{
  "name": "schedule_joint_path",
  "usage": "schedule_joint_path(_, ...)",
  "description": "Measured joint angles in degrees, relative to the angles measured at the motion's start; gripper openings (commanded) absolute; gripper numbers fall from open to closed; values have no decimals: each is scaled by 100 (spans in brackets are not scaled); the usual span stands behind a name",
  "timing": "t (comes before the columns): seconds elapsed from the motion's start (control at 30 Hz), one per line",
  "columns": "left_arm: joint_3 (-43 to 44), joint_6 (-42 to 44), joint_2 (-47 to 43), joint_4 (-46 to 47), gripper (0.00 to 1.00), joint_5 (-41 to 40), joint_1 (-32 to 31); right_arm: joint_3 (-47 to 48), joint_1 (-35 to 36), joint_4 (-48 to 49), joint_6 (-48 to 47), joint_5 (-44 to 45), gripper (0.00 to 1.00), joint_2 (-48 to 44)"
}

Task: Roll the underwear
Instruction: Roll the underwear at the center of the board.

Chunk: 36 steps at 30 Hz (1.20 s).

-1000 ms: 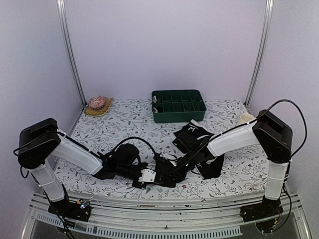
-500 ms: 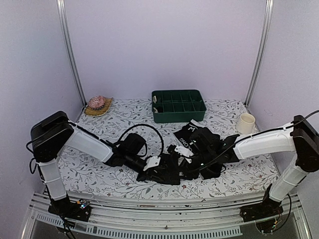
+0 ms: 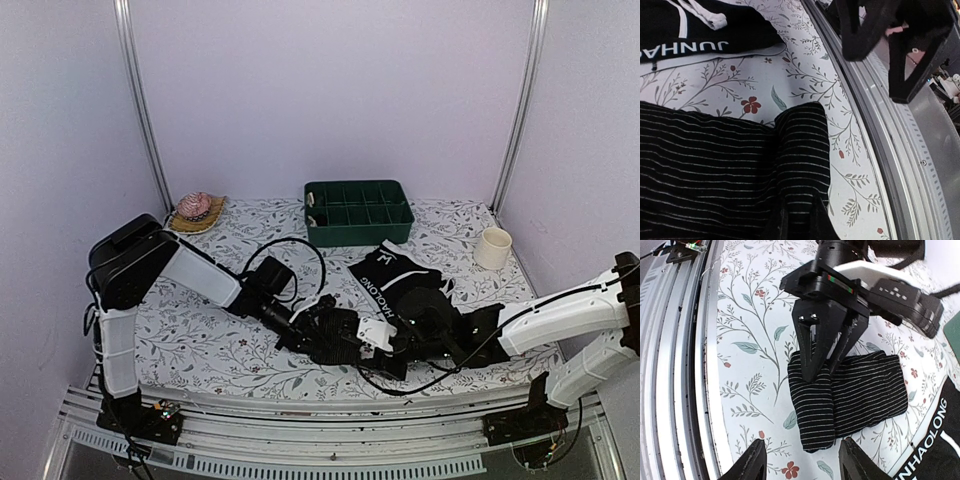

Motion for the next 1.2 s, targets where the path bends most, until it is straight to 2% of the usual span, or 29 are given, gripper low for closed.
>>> schedule_joint_path(0.37, 400, -369, 391, -363, 0, 535, 278, 437, 389, 350, -929, 850, 51, 1211)
schedule_joint_path(0.97, 483, -376, 433, -511, 0, 560, 291, 868, 411, 562, -1357, 1370, 49, 2039)
schedule_joint_path(1.07, 483, -376, 433, -514, 0, 555, 297, 955, 411, 566, -1357, 1499, 44, 2184)
schedule_joint_path(1.17, 483, -374, 433, -514, 0, 544, 297, 1027, 409, 564, -1342, 1596, 34, 2275)
schedule_joint_path(1.2, 483, -372, 433, -514, 4, 542, 297, 1054, 407, 555, -1333, 1609, 31, 2295)
